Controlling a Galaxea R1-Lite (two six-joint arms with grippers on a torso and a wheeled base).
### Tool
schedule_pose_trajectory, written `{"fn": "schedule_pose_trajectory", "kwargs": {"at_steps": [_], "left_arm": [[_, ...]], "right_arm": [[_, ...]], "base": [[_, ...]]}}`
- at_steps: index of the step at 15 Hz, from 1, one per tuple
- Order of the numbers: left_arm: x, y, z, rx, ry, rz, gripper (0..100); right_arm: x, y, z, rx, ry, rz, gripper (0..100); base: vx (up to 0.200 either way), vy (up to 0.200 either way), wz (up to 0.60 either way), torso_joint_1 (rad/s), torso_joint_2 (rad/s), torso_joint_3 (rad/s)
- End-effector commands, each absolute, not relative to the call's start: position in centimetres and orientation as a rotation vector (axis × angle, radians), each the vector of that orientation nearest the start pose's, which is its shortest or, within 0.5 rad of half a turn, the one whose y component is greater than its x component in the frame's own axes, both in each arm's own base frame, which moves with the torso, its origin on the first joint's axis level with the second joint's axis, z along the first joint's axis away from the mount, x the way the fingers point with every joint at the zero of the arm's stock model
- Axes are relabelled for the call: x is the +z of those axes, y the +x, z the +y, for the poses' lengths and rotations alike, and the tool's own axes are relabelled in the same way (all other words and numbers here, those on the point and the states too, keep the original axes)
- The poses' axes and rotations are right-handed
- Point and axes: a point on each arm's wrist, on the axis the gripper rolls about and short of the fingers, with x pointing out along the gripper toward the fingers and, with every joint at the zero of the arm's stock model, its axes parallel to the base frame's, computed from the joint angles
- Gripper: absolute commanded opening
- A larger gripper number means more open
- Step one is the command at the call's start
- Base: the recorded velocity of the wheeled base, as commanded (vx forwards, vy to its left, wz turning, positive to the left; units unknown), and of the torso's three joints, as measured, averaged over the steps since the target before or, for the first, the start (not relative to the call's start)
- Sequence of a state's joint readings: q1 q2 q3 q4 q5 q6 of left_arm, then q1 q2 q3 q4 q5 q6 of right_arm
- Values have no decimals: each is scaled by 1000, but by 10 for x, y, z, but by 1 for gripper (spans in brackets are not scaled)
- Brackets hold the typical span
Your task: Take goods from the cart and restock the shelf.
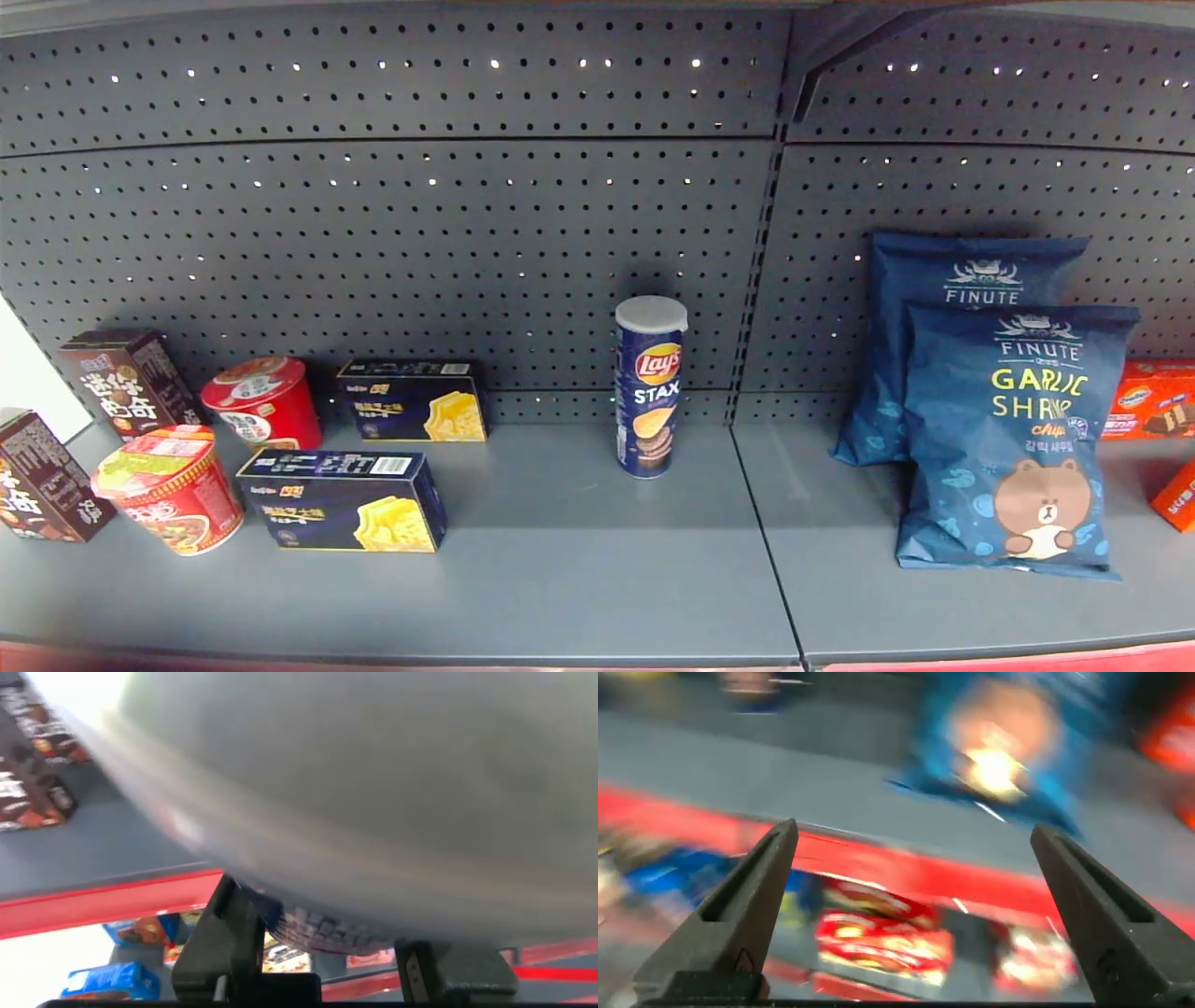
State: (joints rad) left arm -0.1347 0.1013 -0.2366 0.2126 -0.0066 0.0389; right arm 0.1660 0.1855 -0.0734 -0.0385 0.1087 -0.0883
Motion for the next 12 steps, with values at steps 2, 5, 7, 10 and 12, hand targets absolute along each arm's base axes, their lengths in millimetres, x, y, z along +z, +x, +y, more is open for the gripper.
{"fn": "schedule_pose_trajectory", "kwargs": {"at_steps": [2, 5, 7, 10, 12], "left_arm": [[122, -33, 4, -143, 51, 73, 0], [109, -29, 4, -132, 56, 118, 0], [103, -27, 4, -155, 59, 140, 0], [97, -25, 3, -160, 58, 160, 0], [97, -25, 3, -161, 55, 160, 0]], "right_arm": [[165, 21, 17, 740, -139, 107, 100], [194, 53, 46, 881, -77, 198, 100], [190, 99, 74, 845, -60, 225, 100], [180, 165, 106, 856, -59, 143, 100], [173, 199, 117, 893, -98, 115, 100]], "base": [[0, 0, 0, 0, 0, 0], [0, 0, 0, 0, 0, 0], [0, 0, 0, 0, 0, 0], [0, 0, 0, 0, 0, 0], [0, 0, 0, 0, 0, 0]]}}
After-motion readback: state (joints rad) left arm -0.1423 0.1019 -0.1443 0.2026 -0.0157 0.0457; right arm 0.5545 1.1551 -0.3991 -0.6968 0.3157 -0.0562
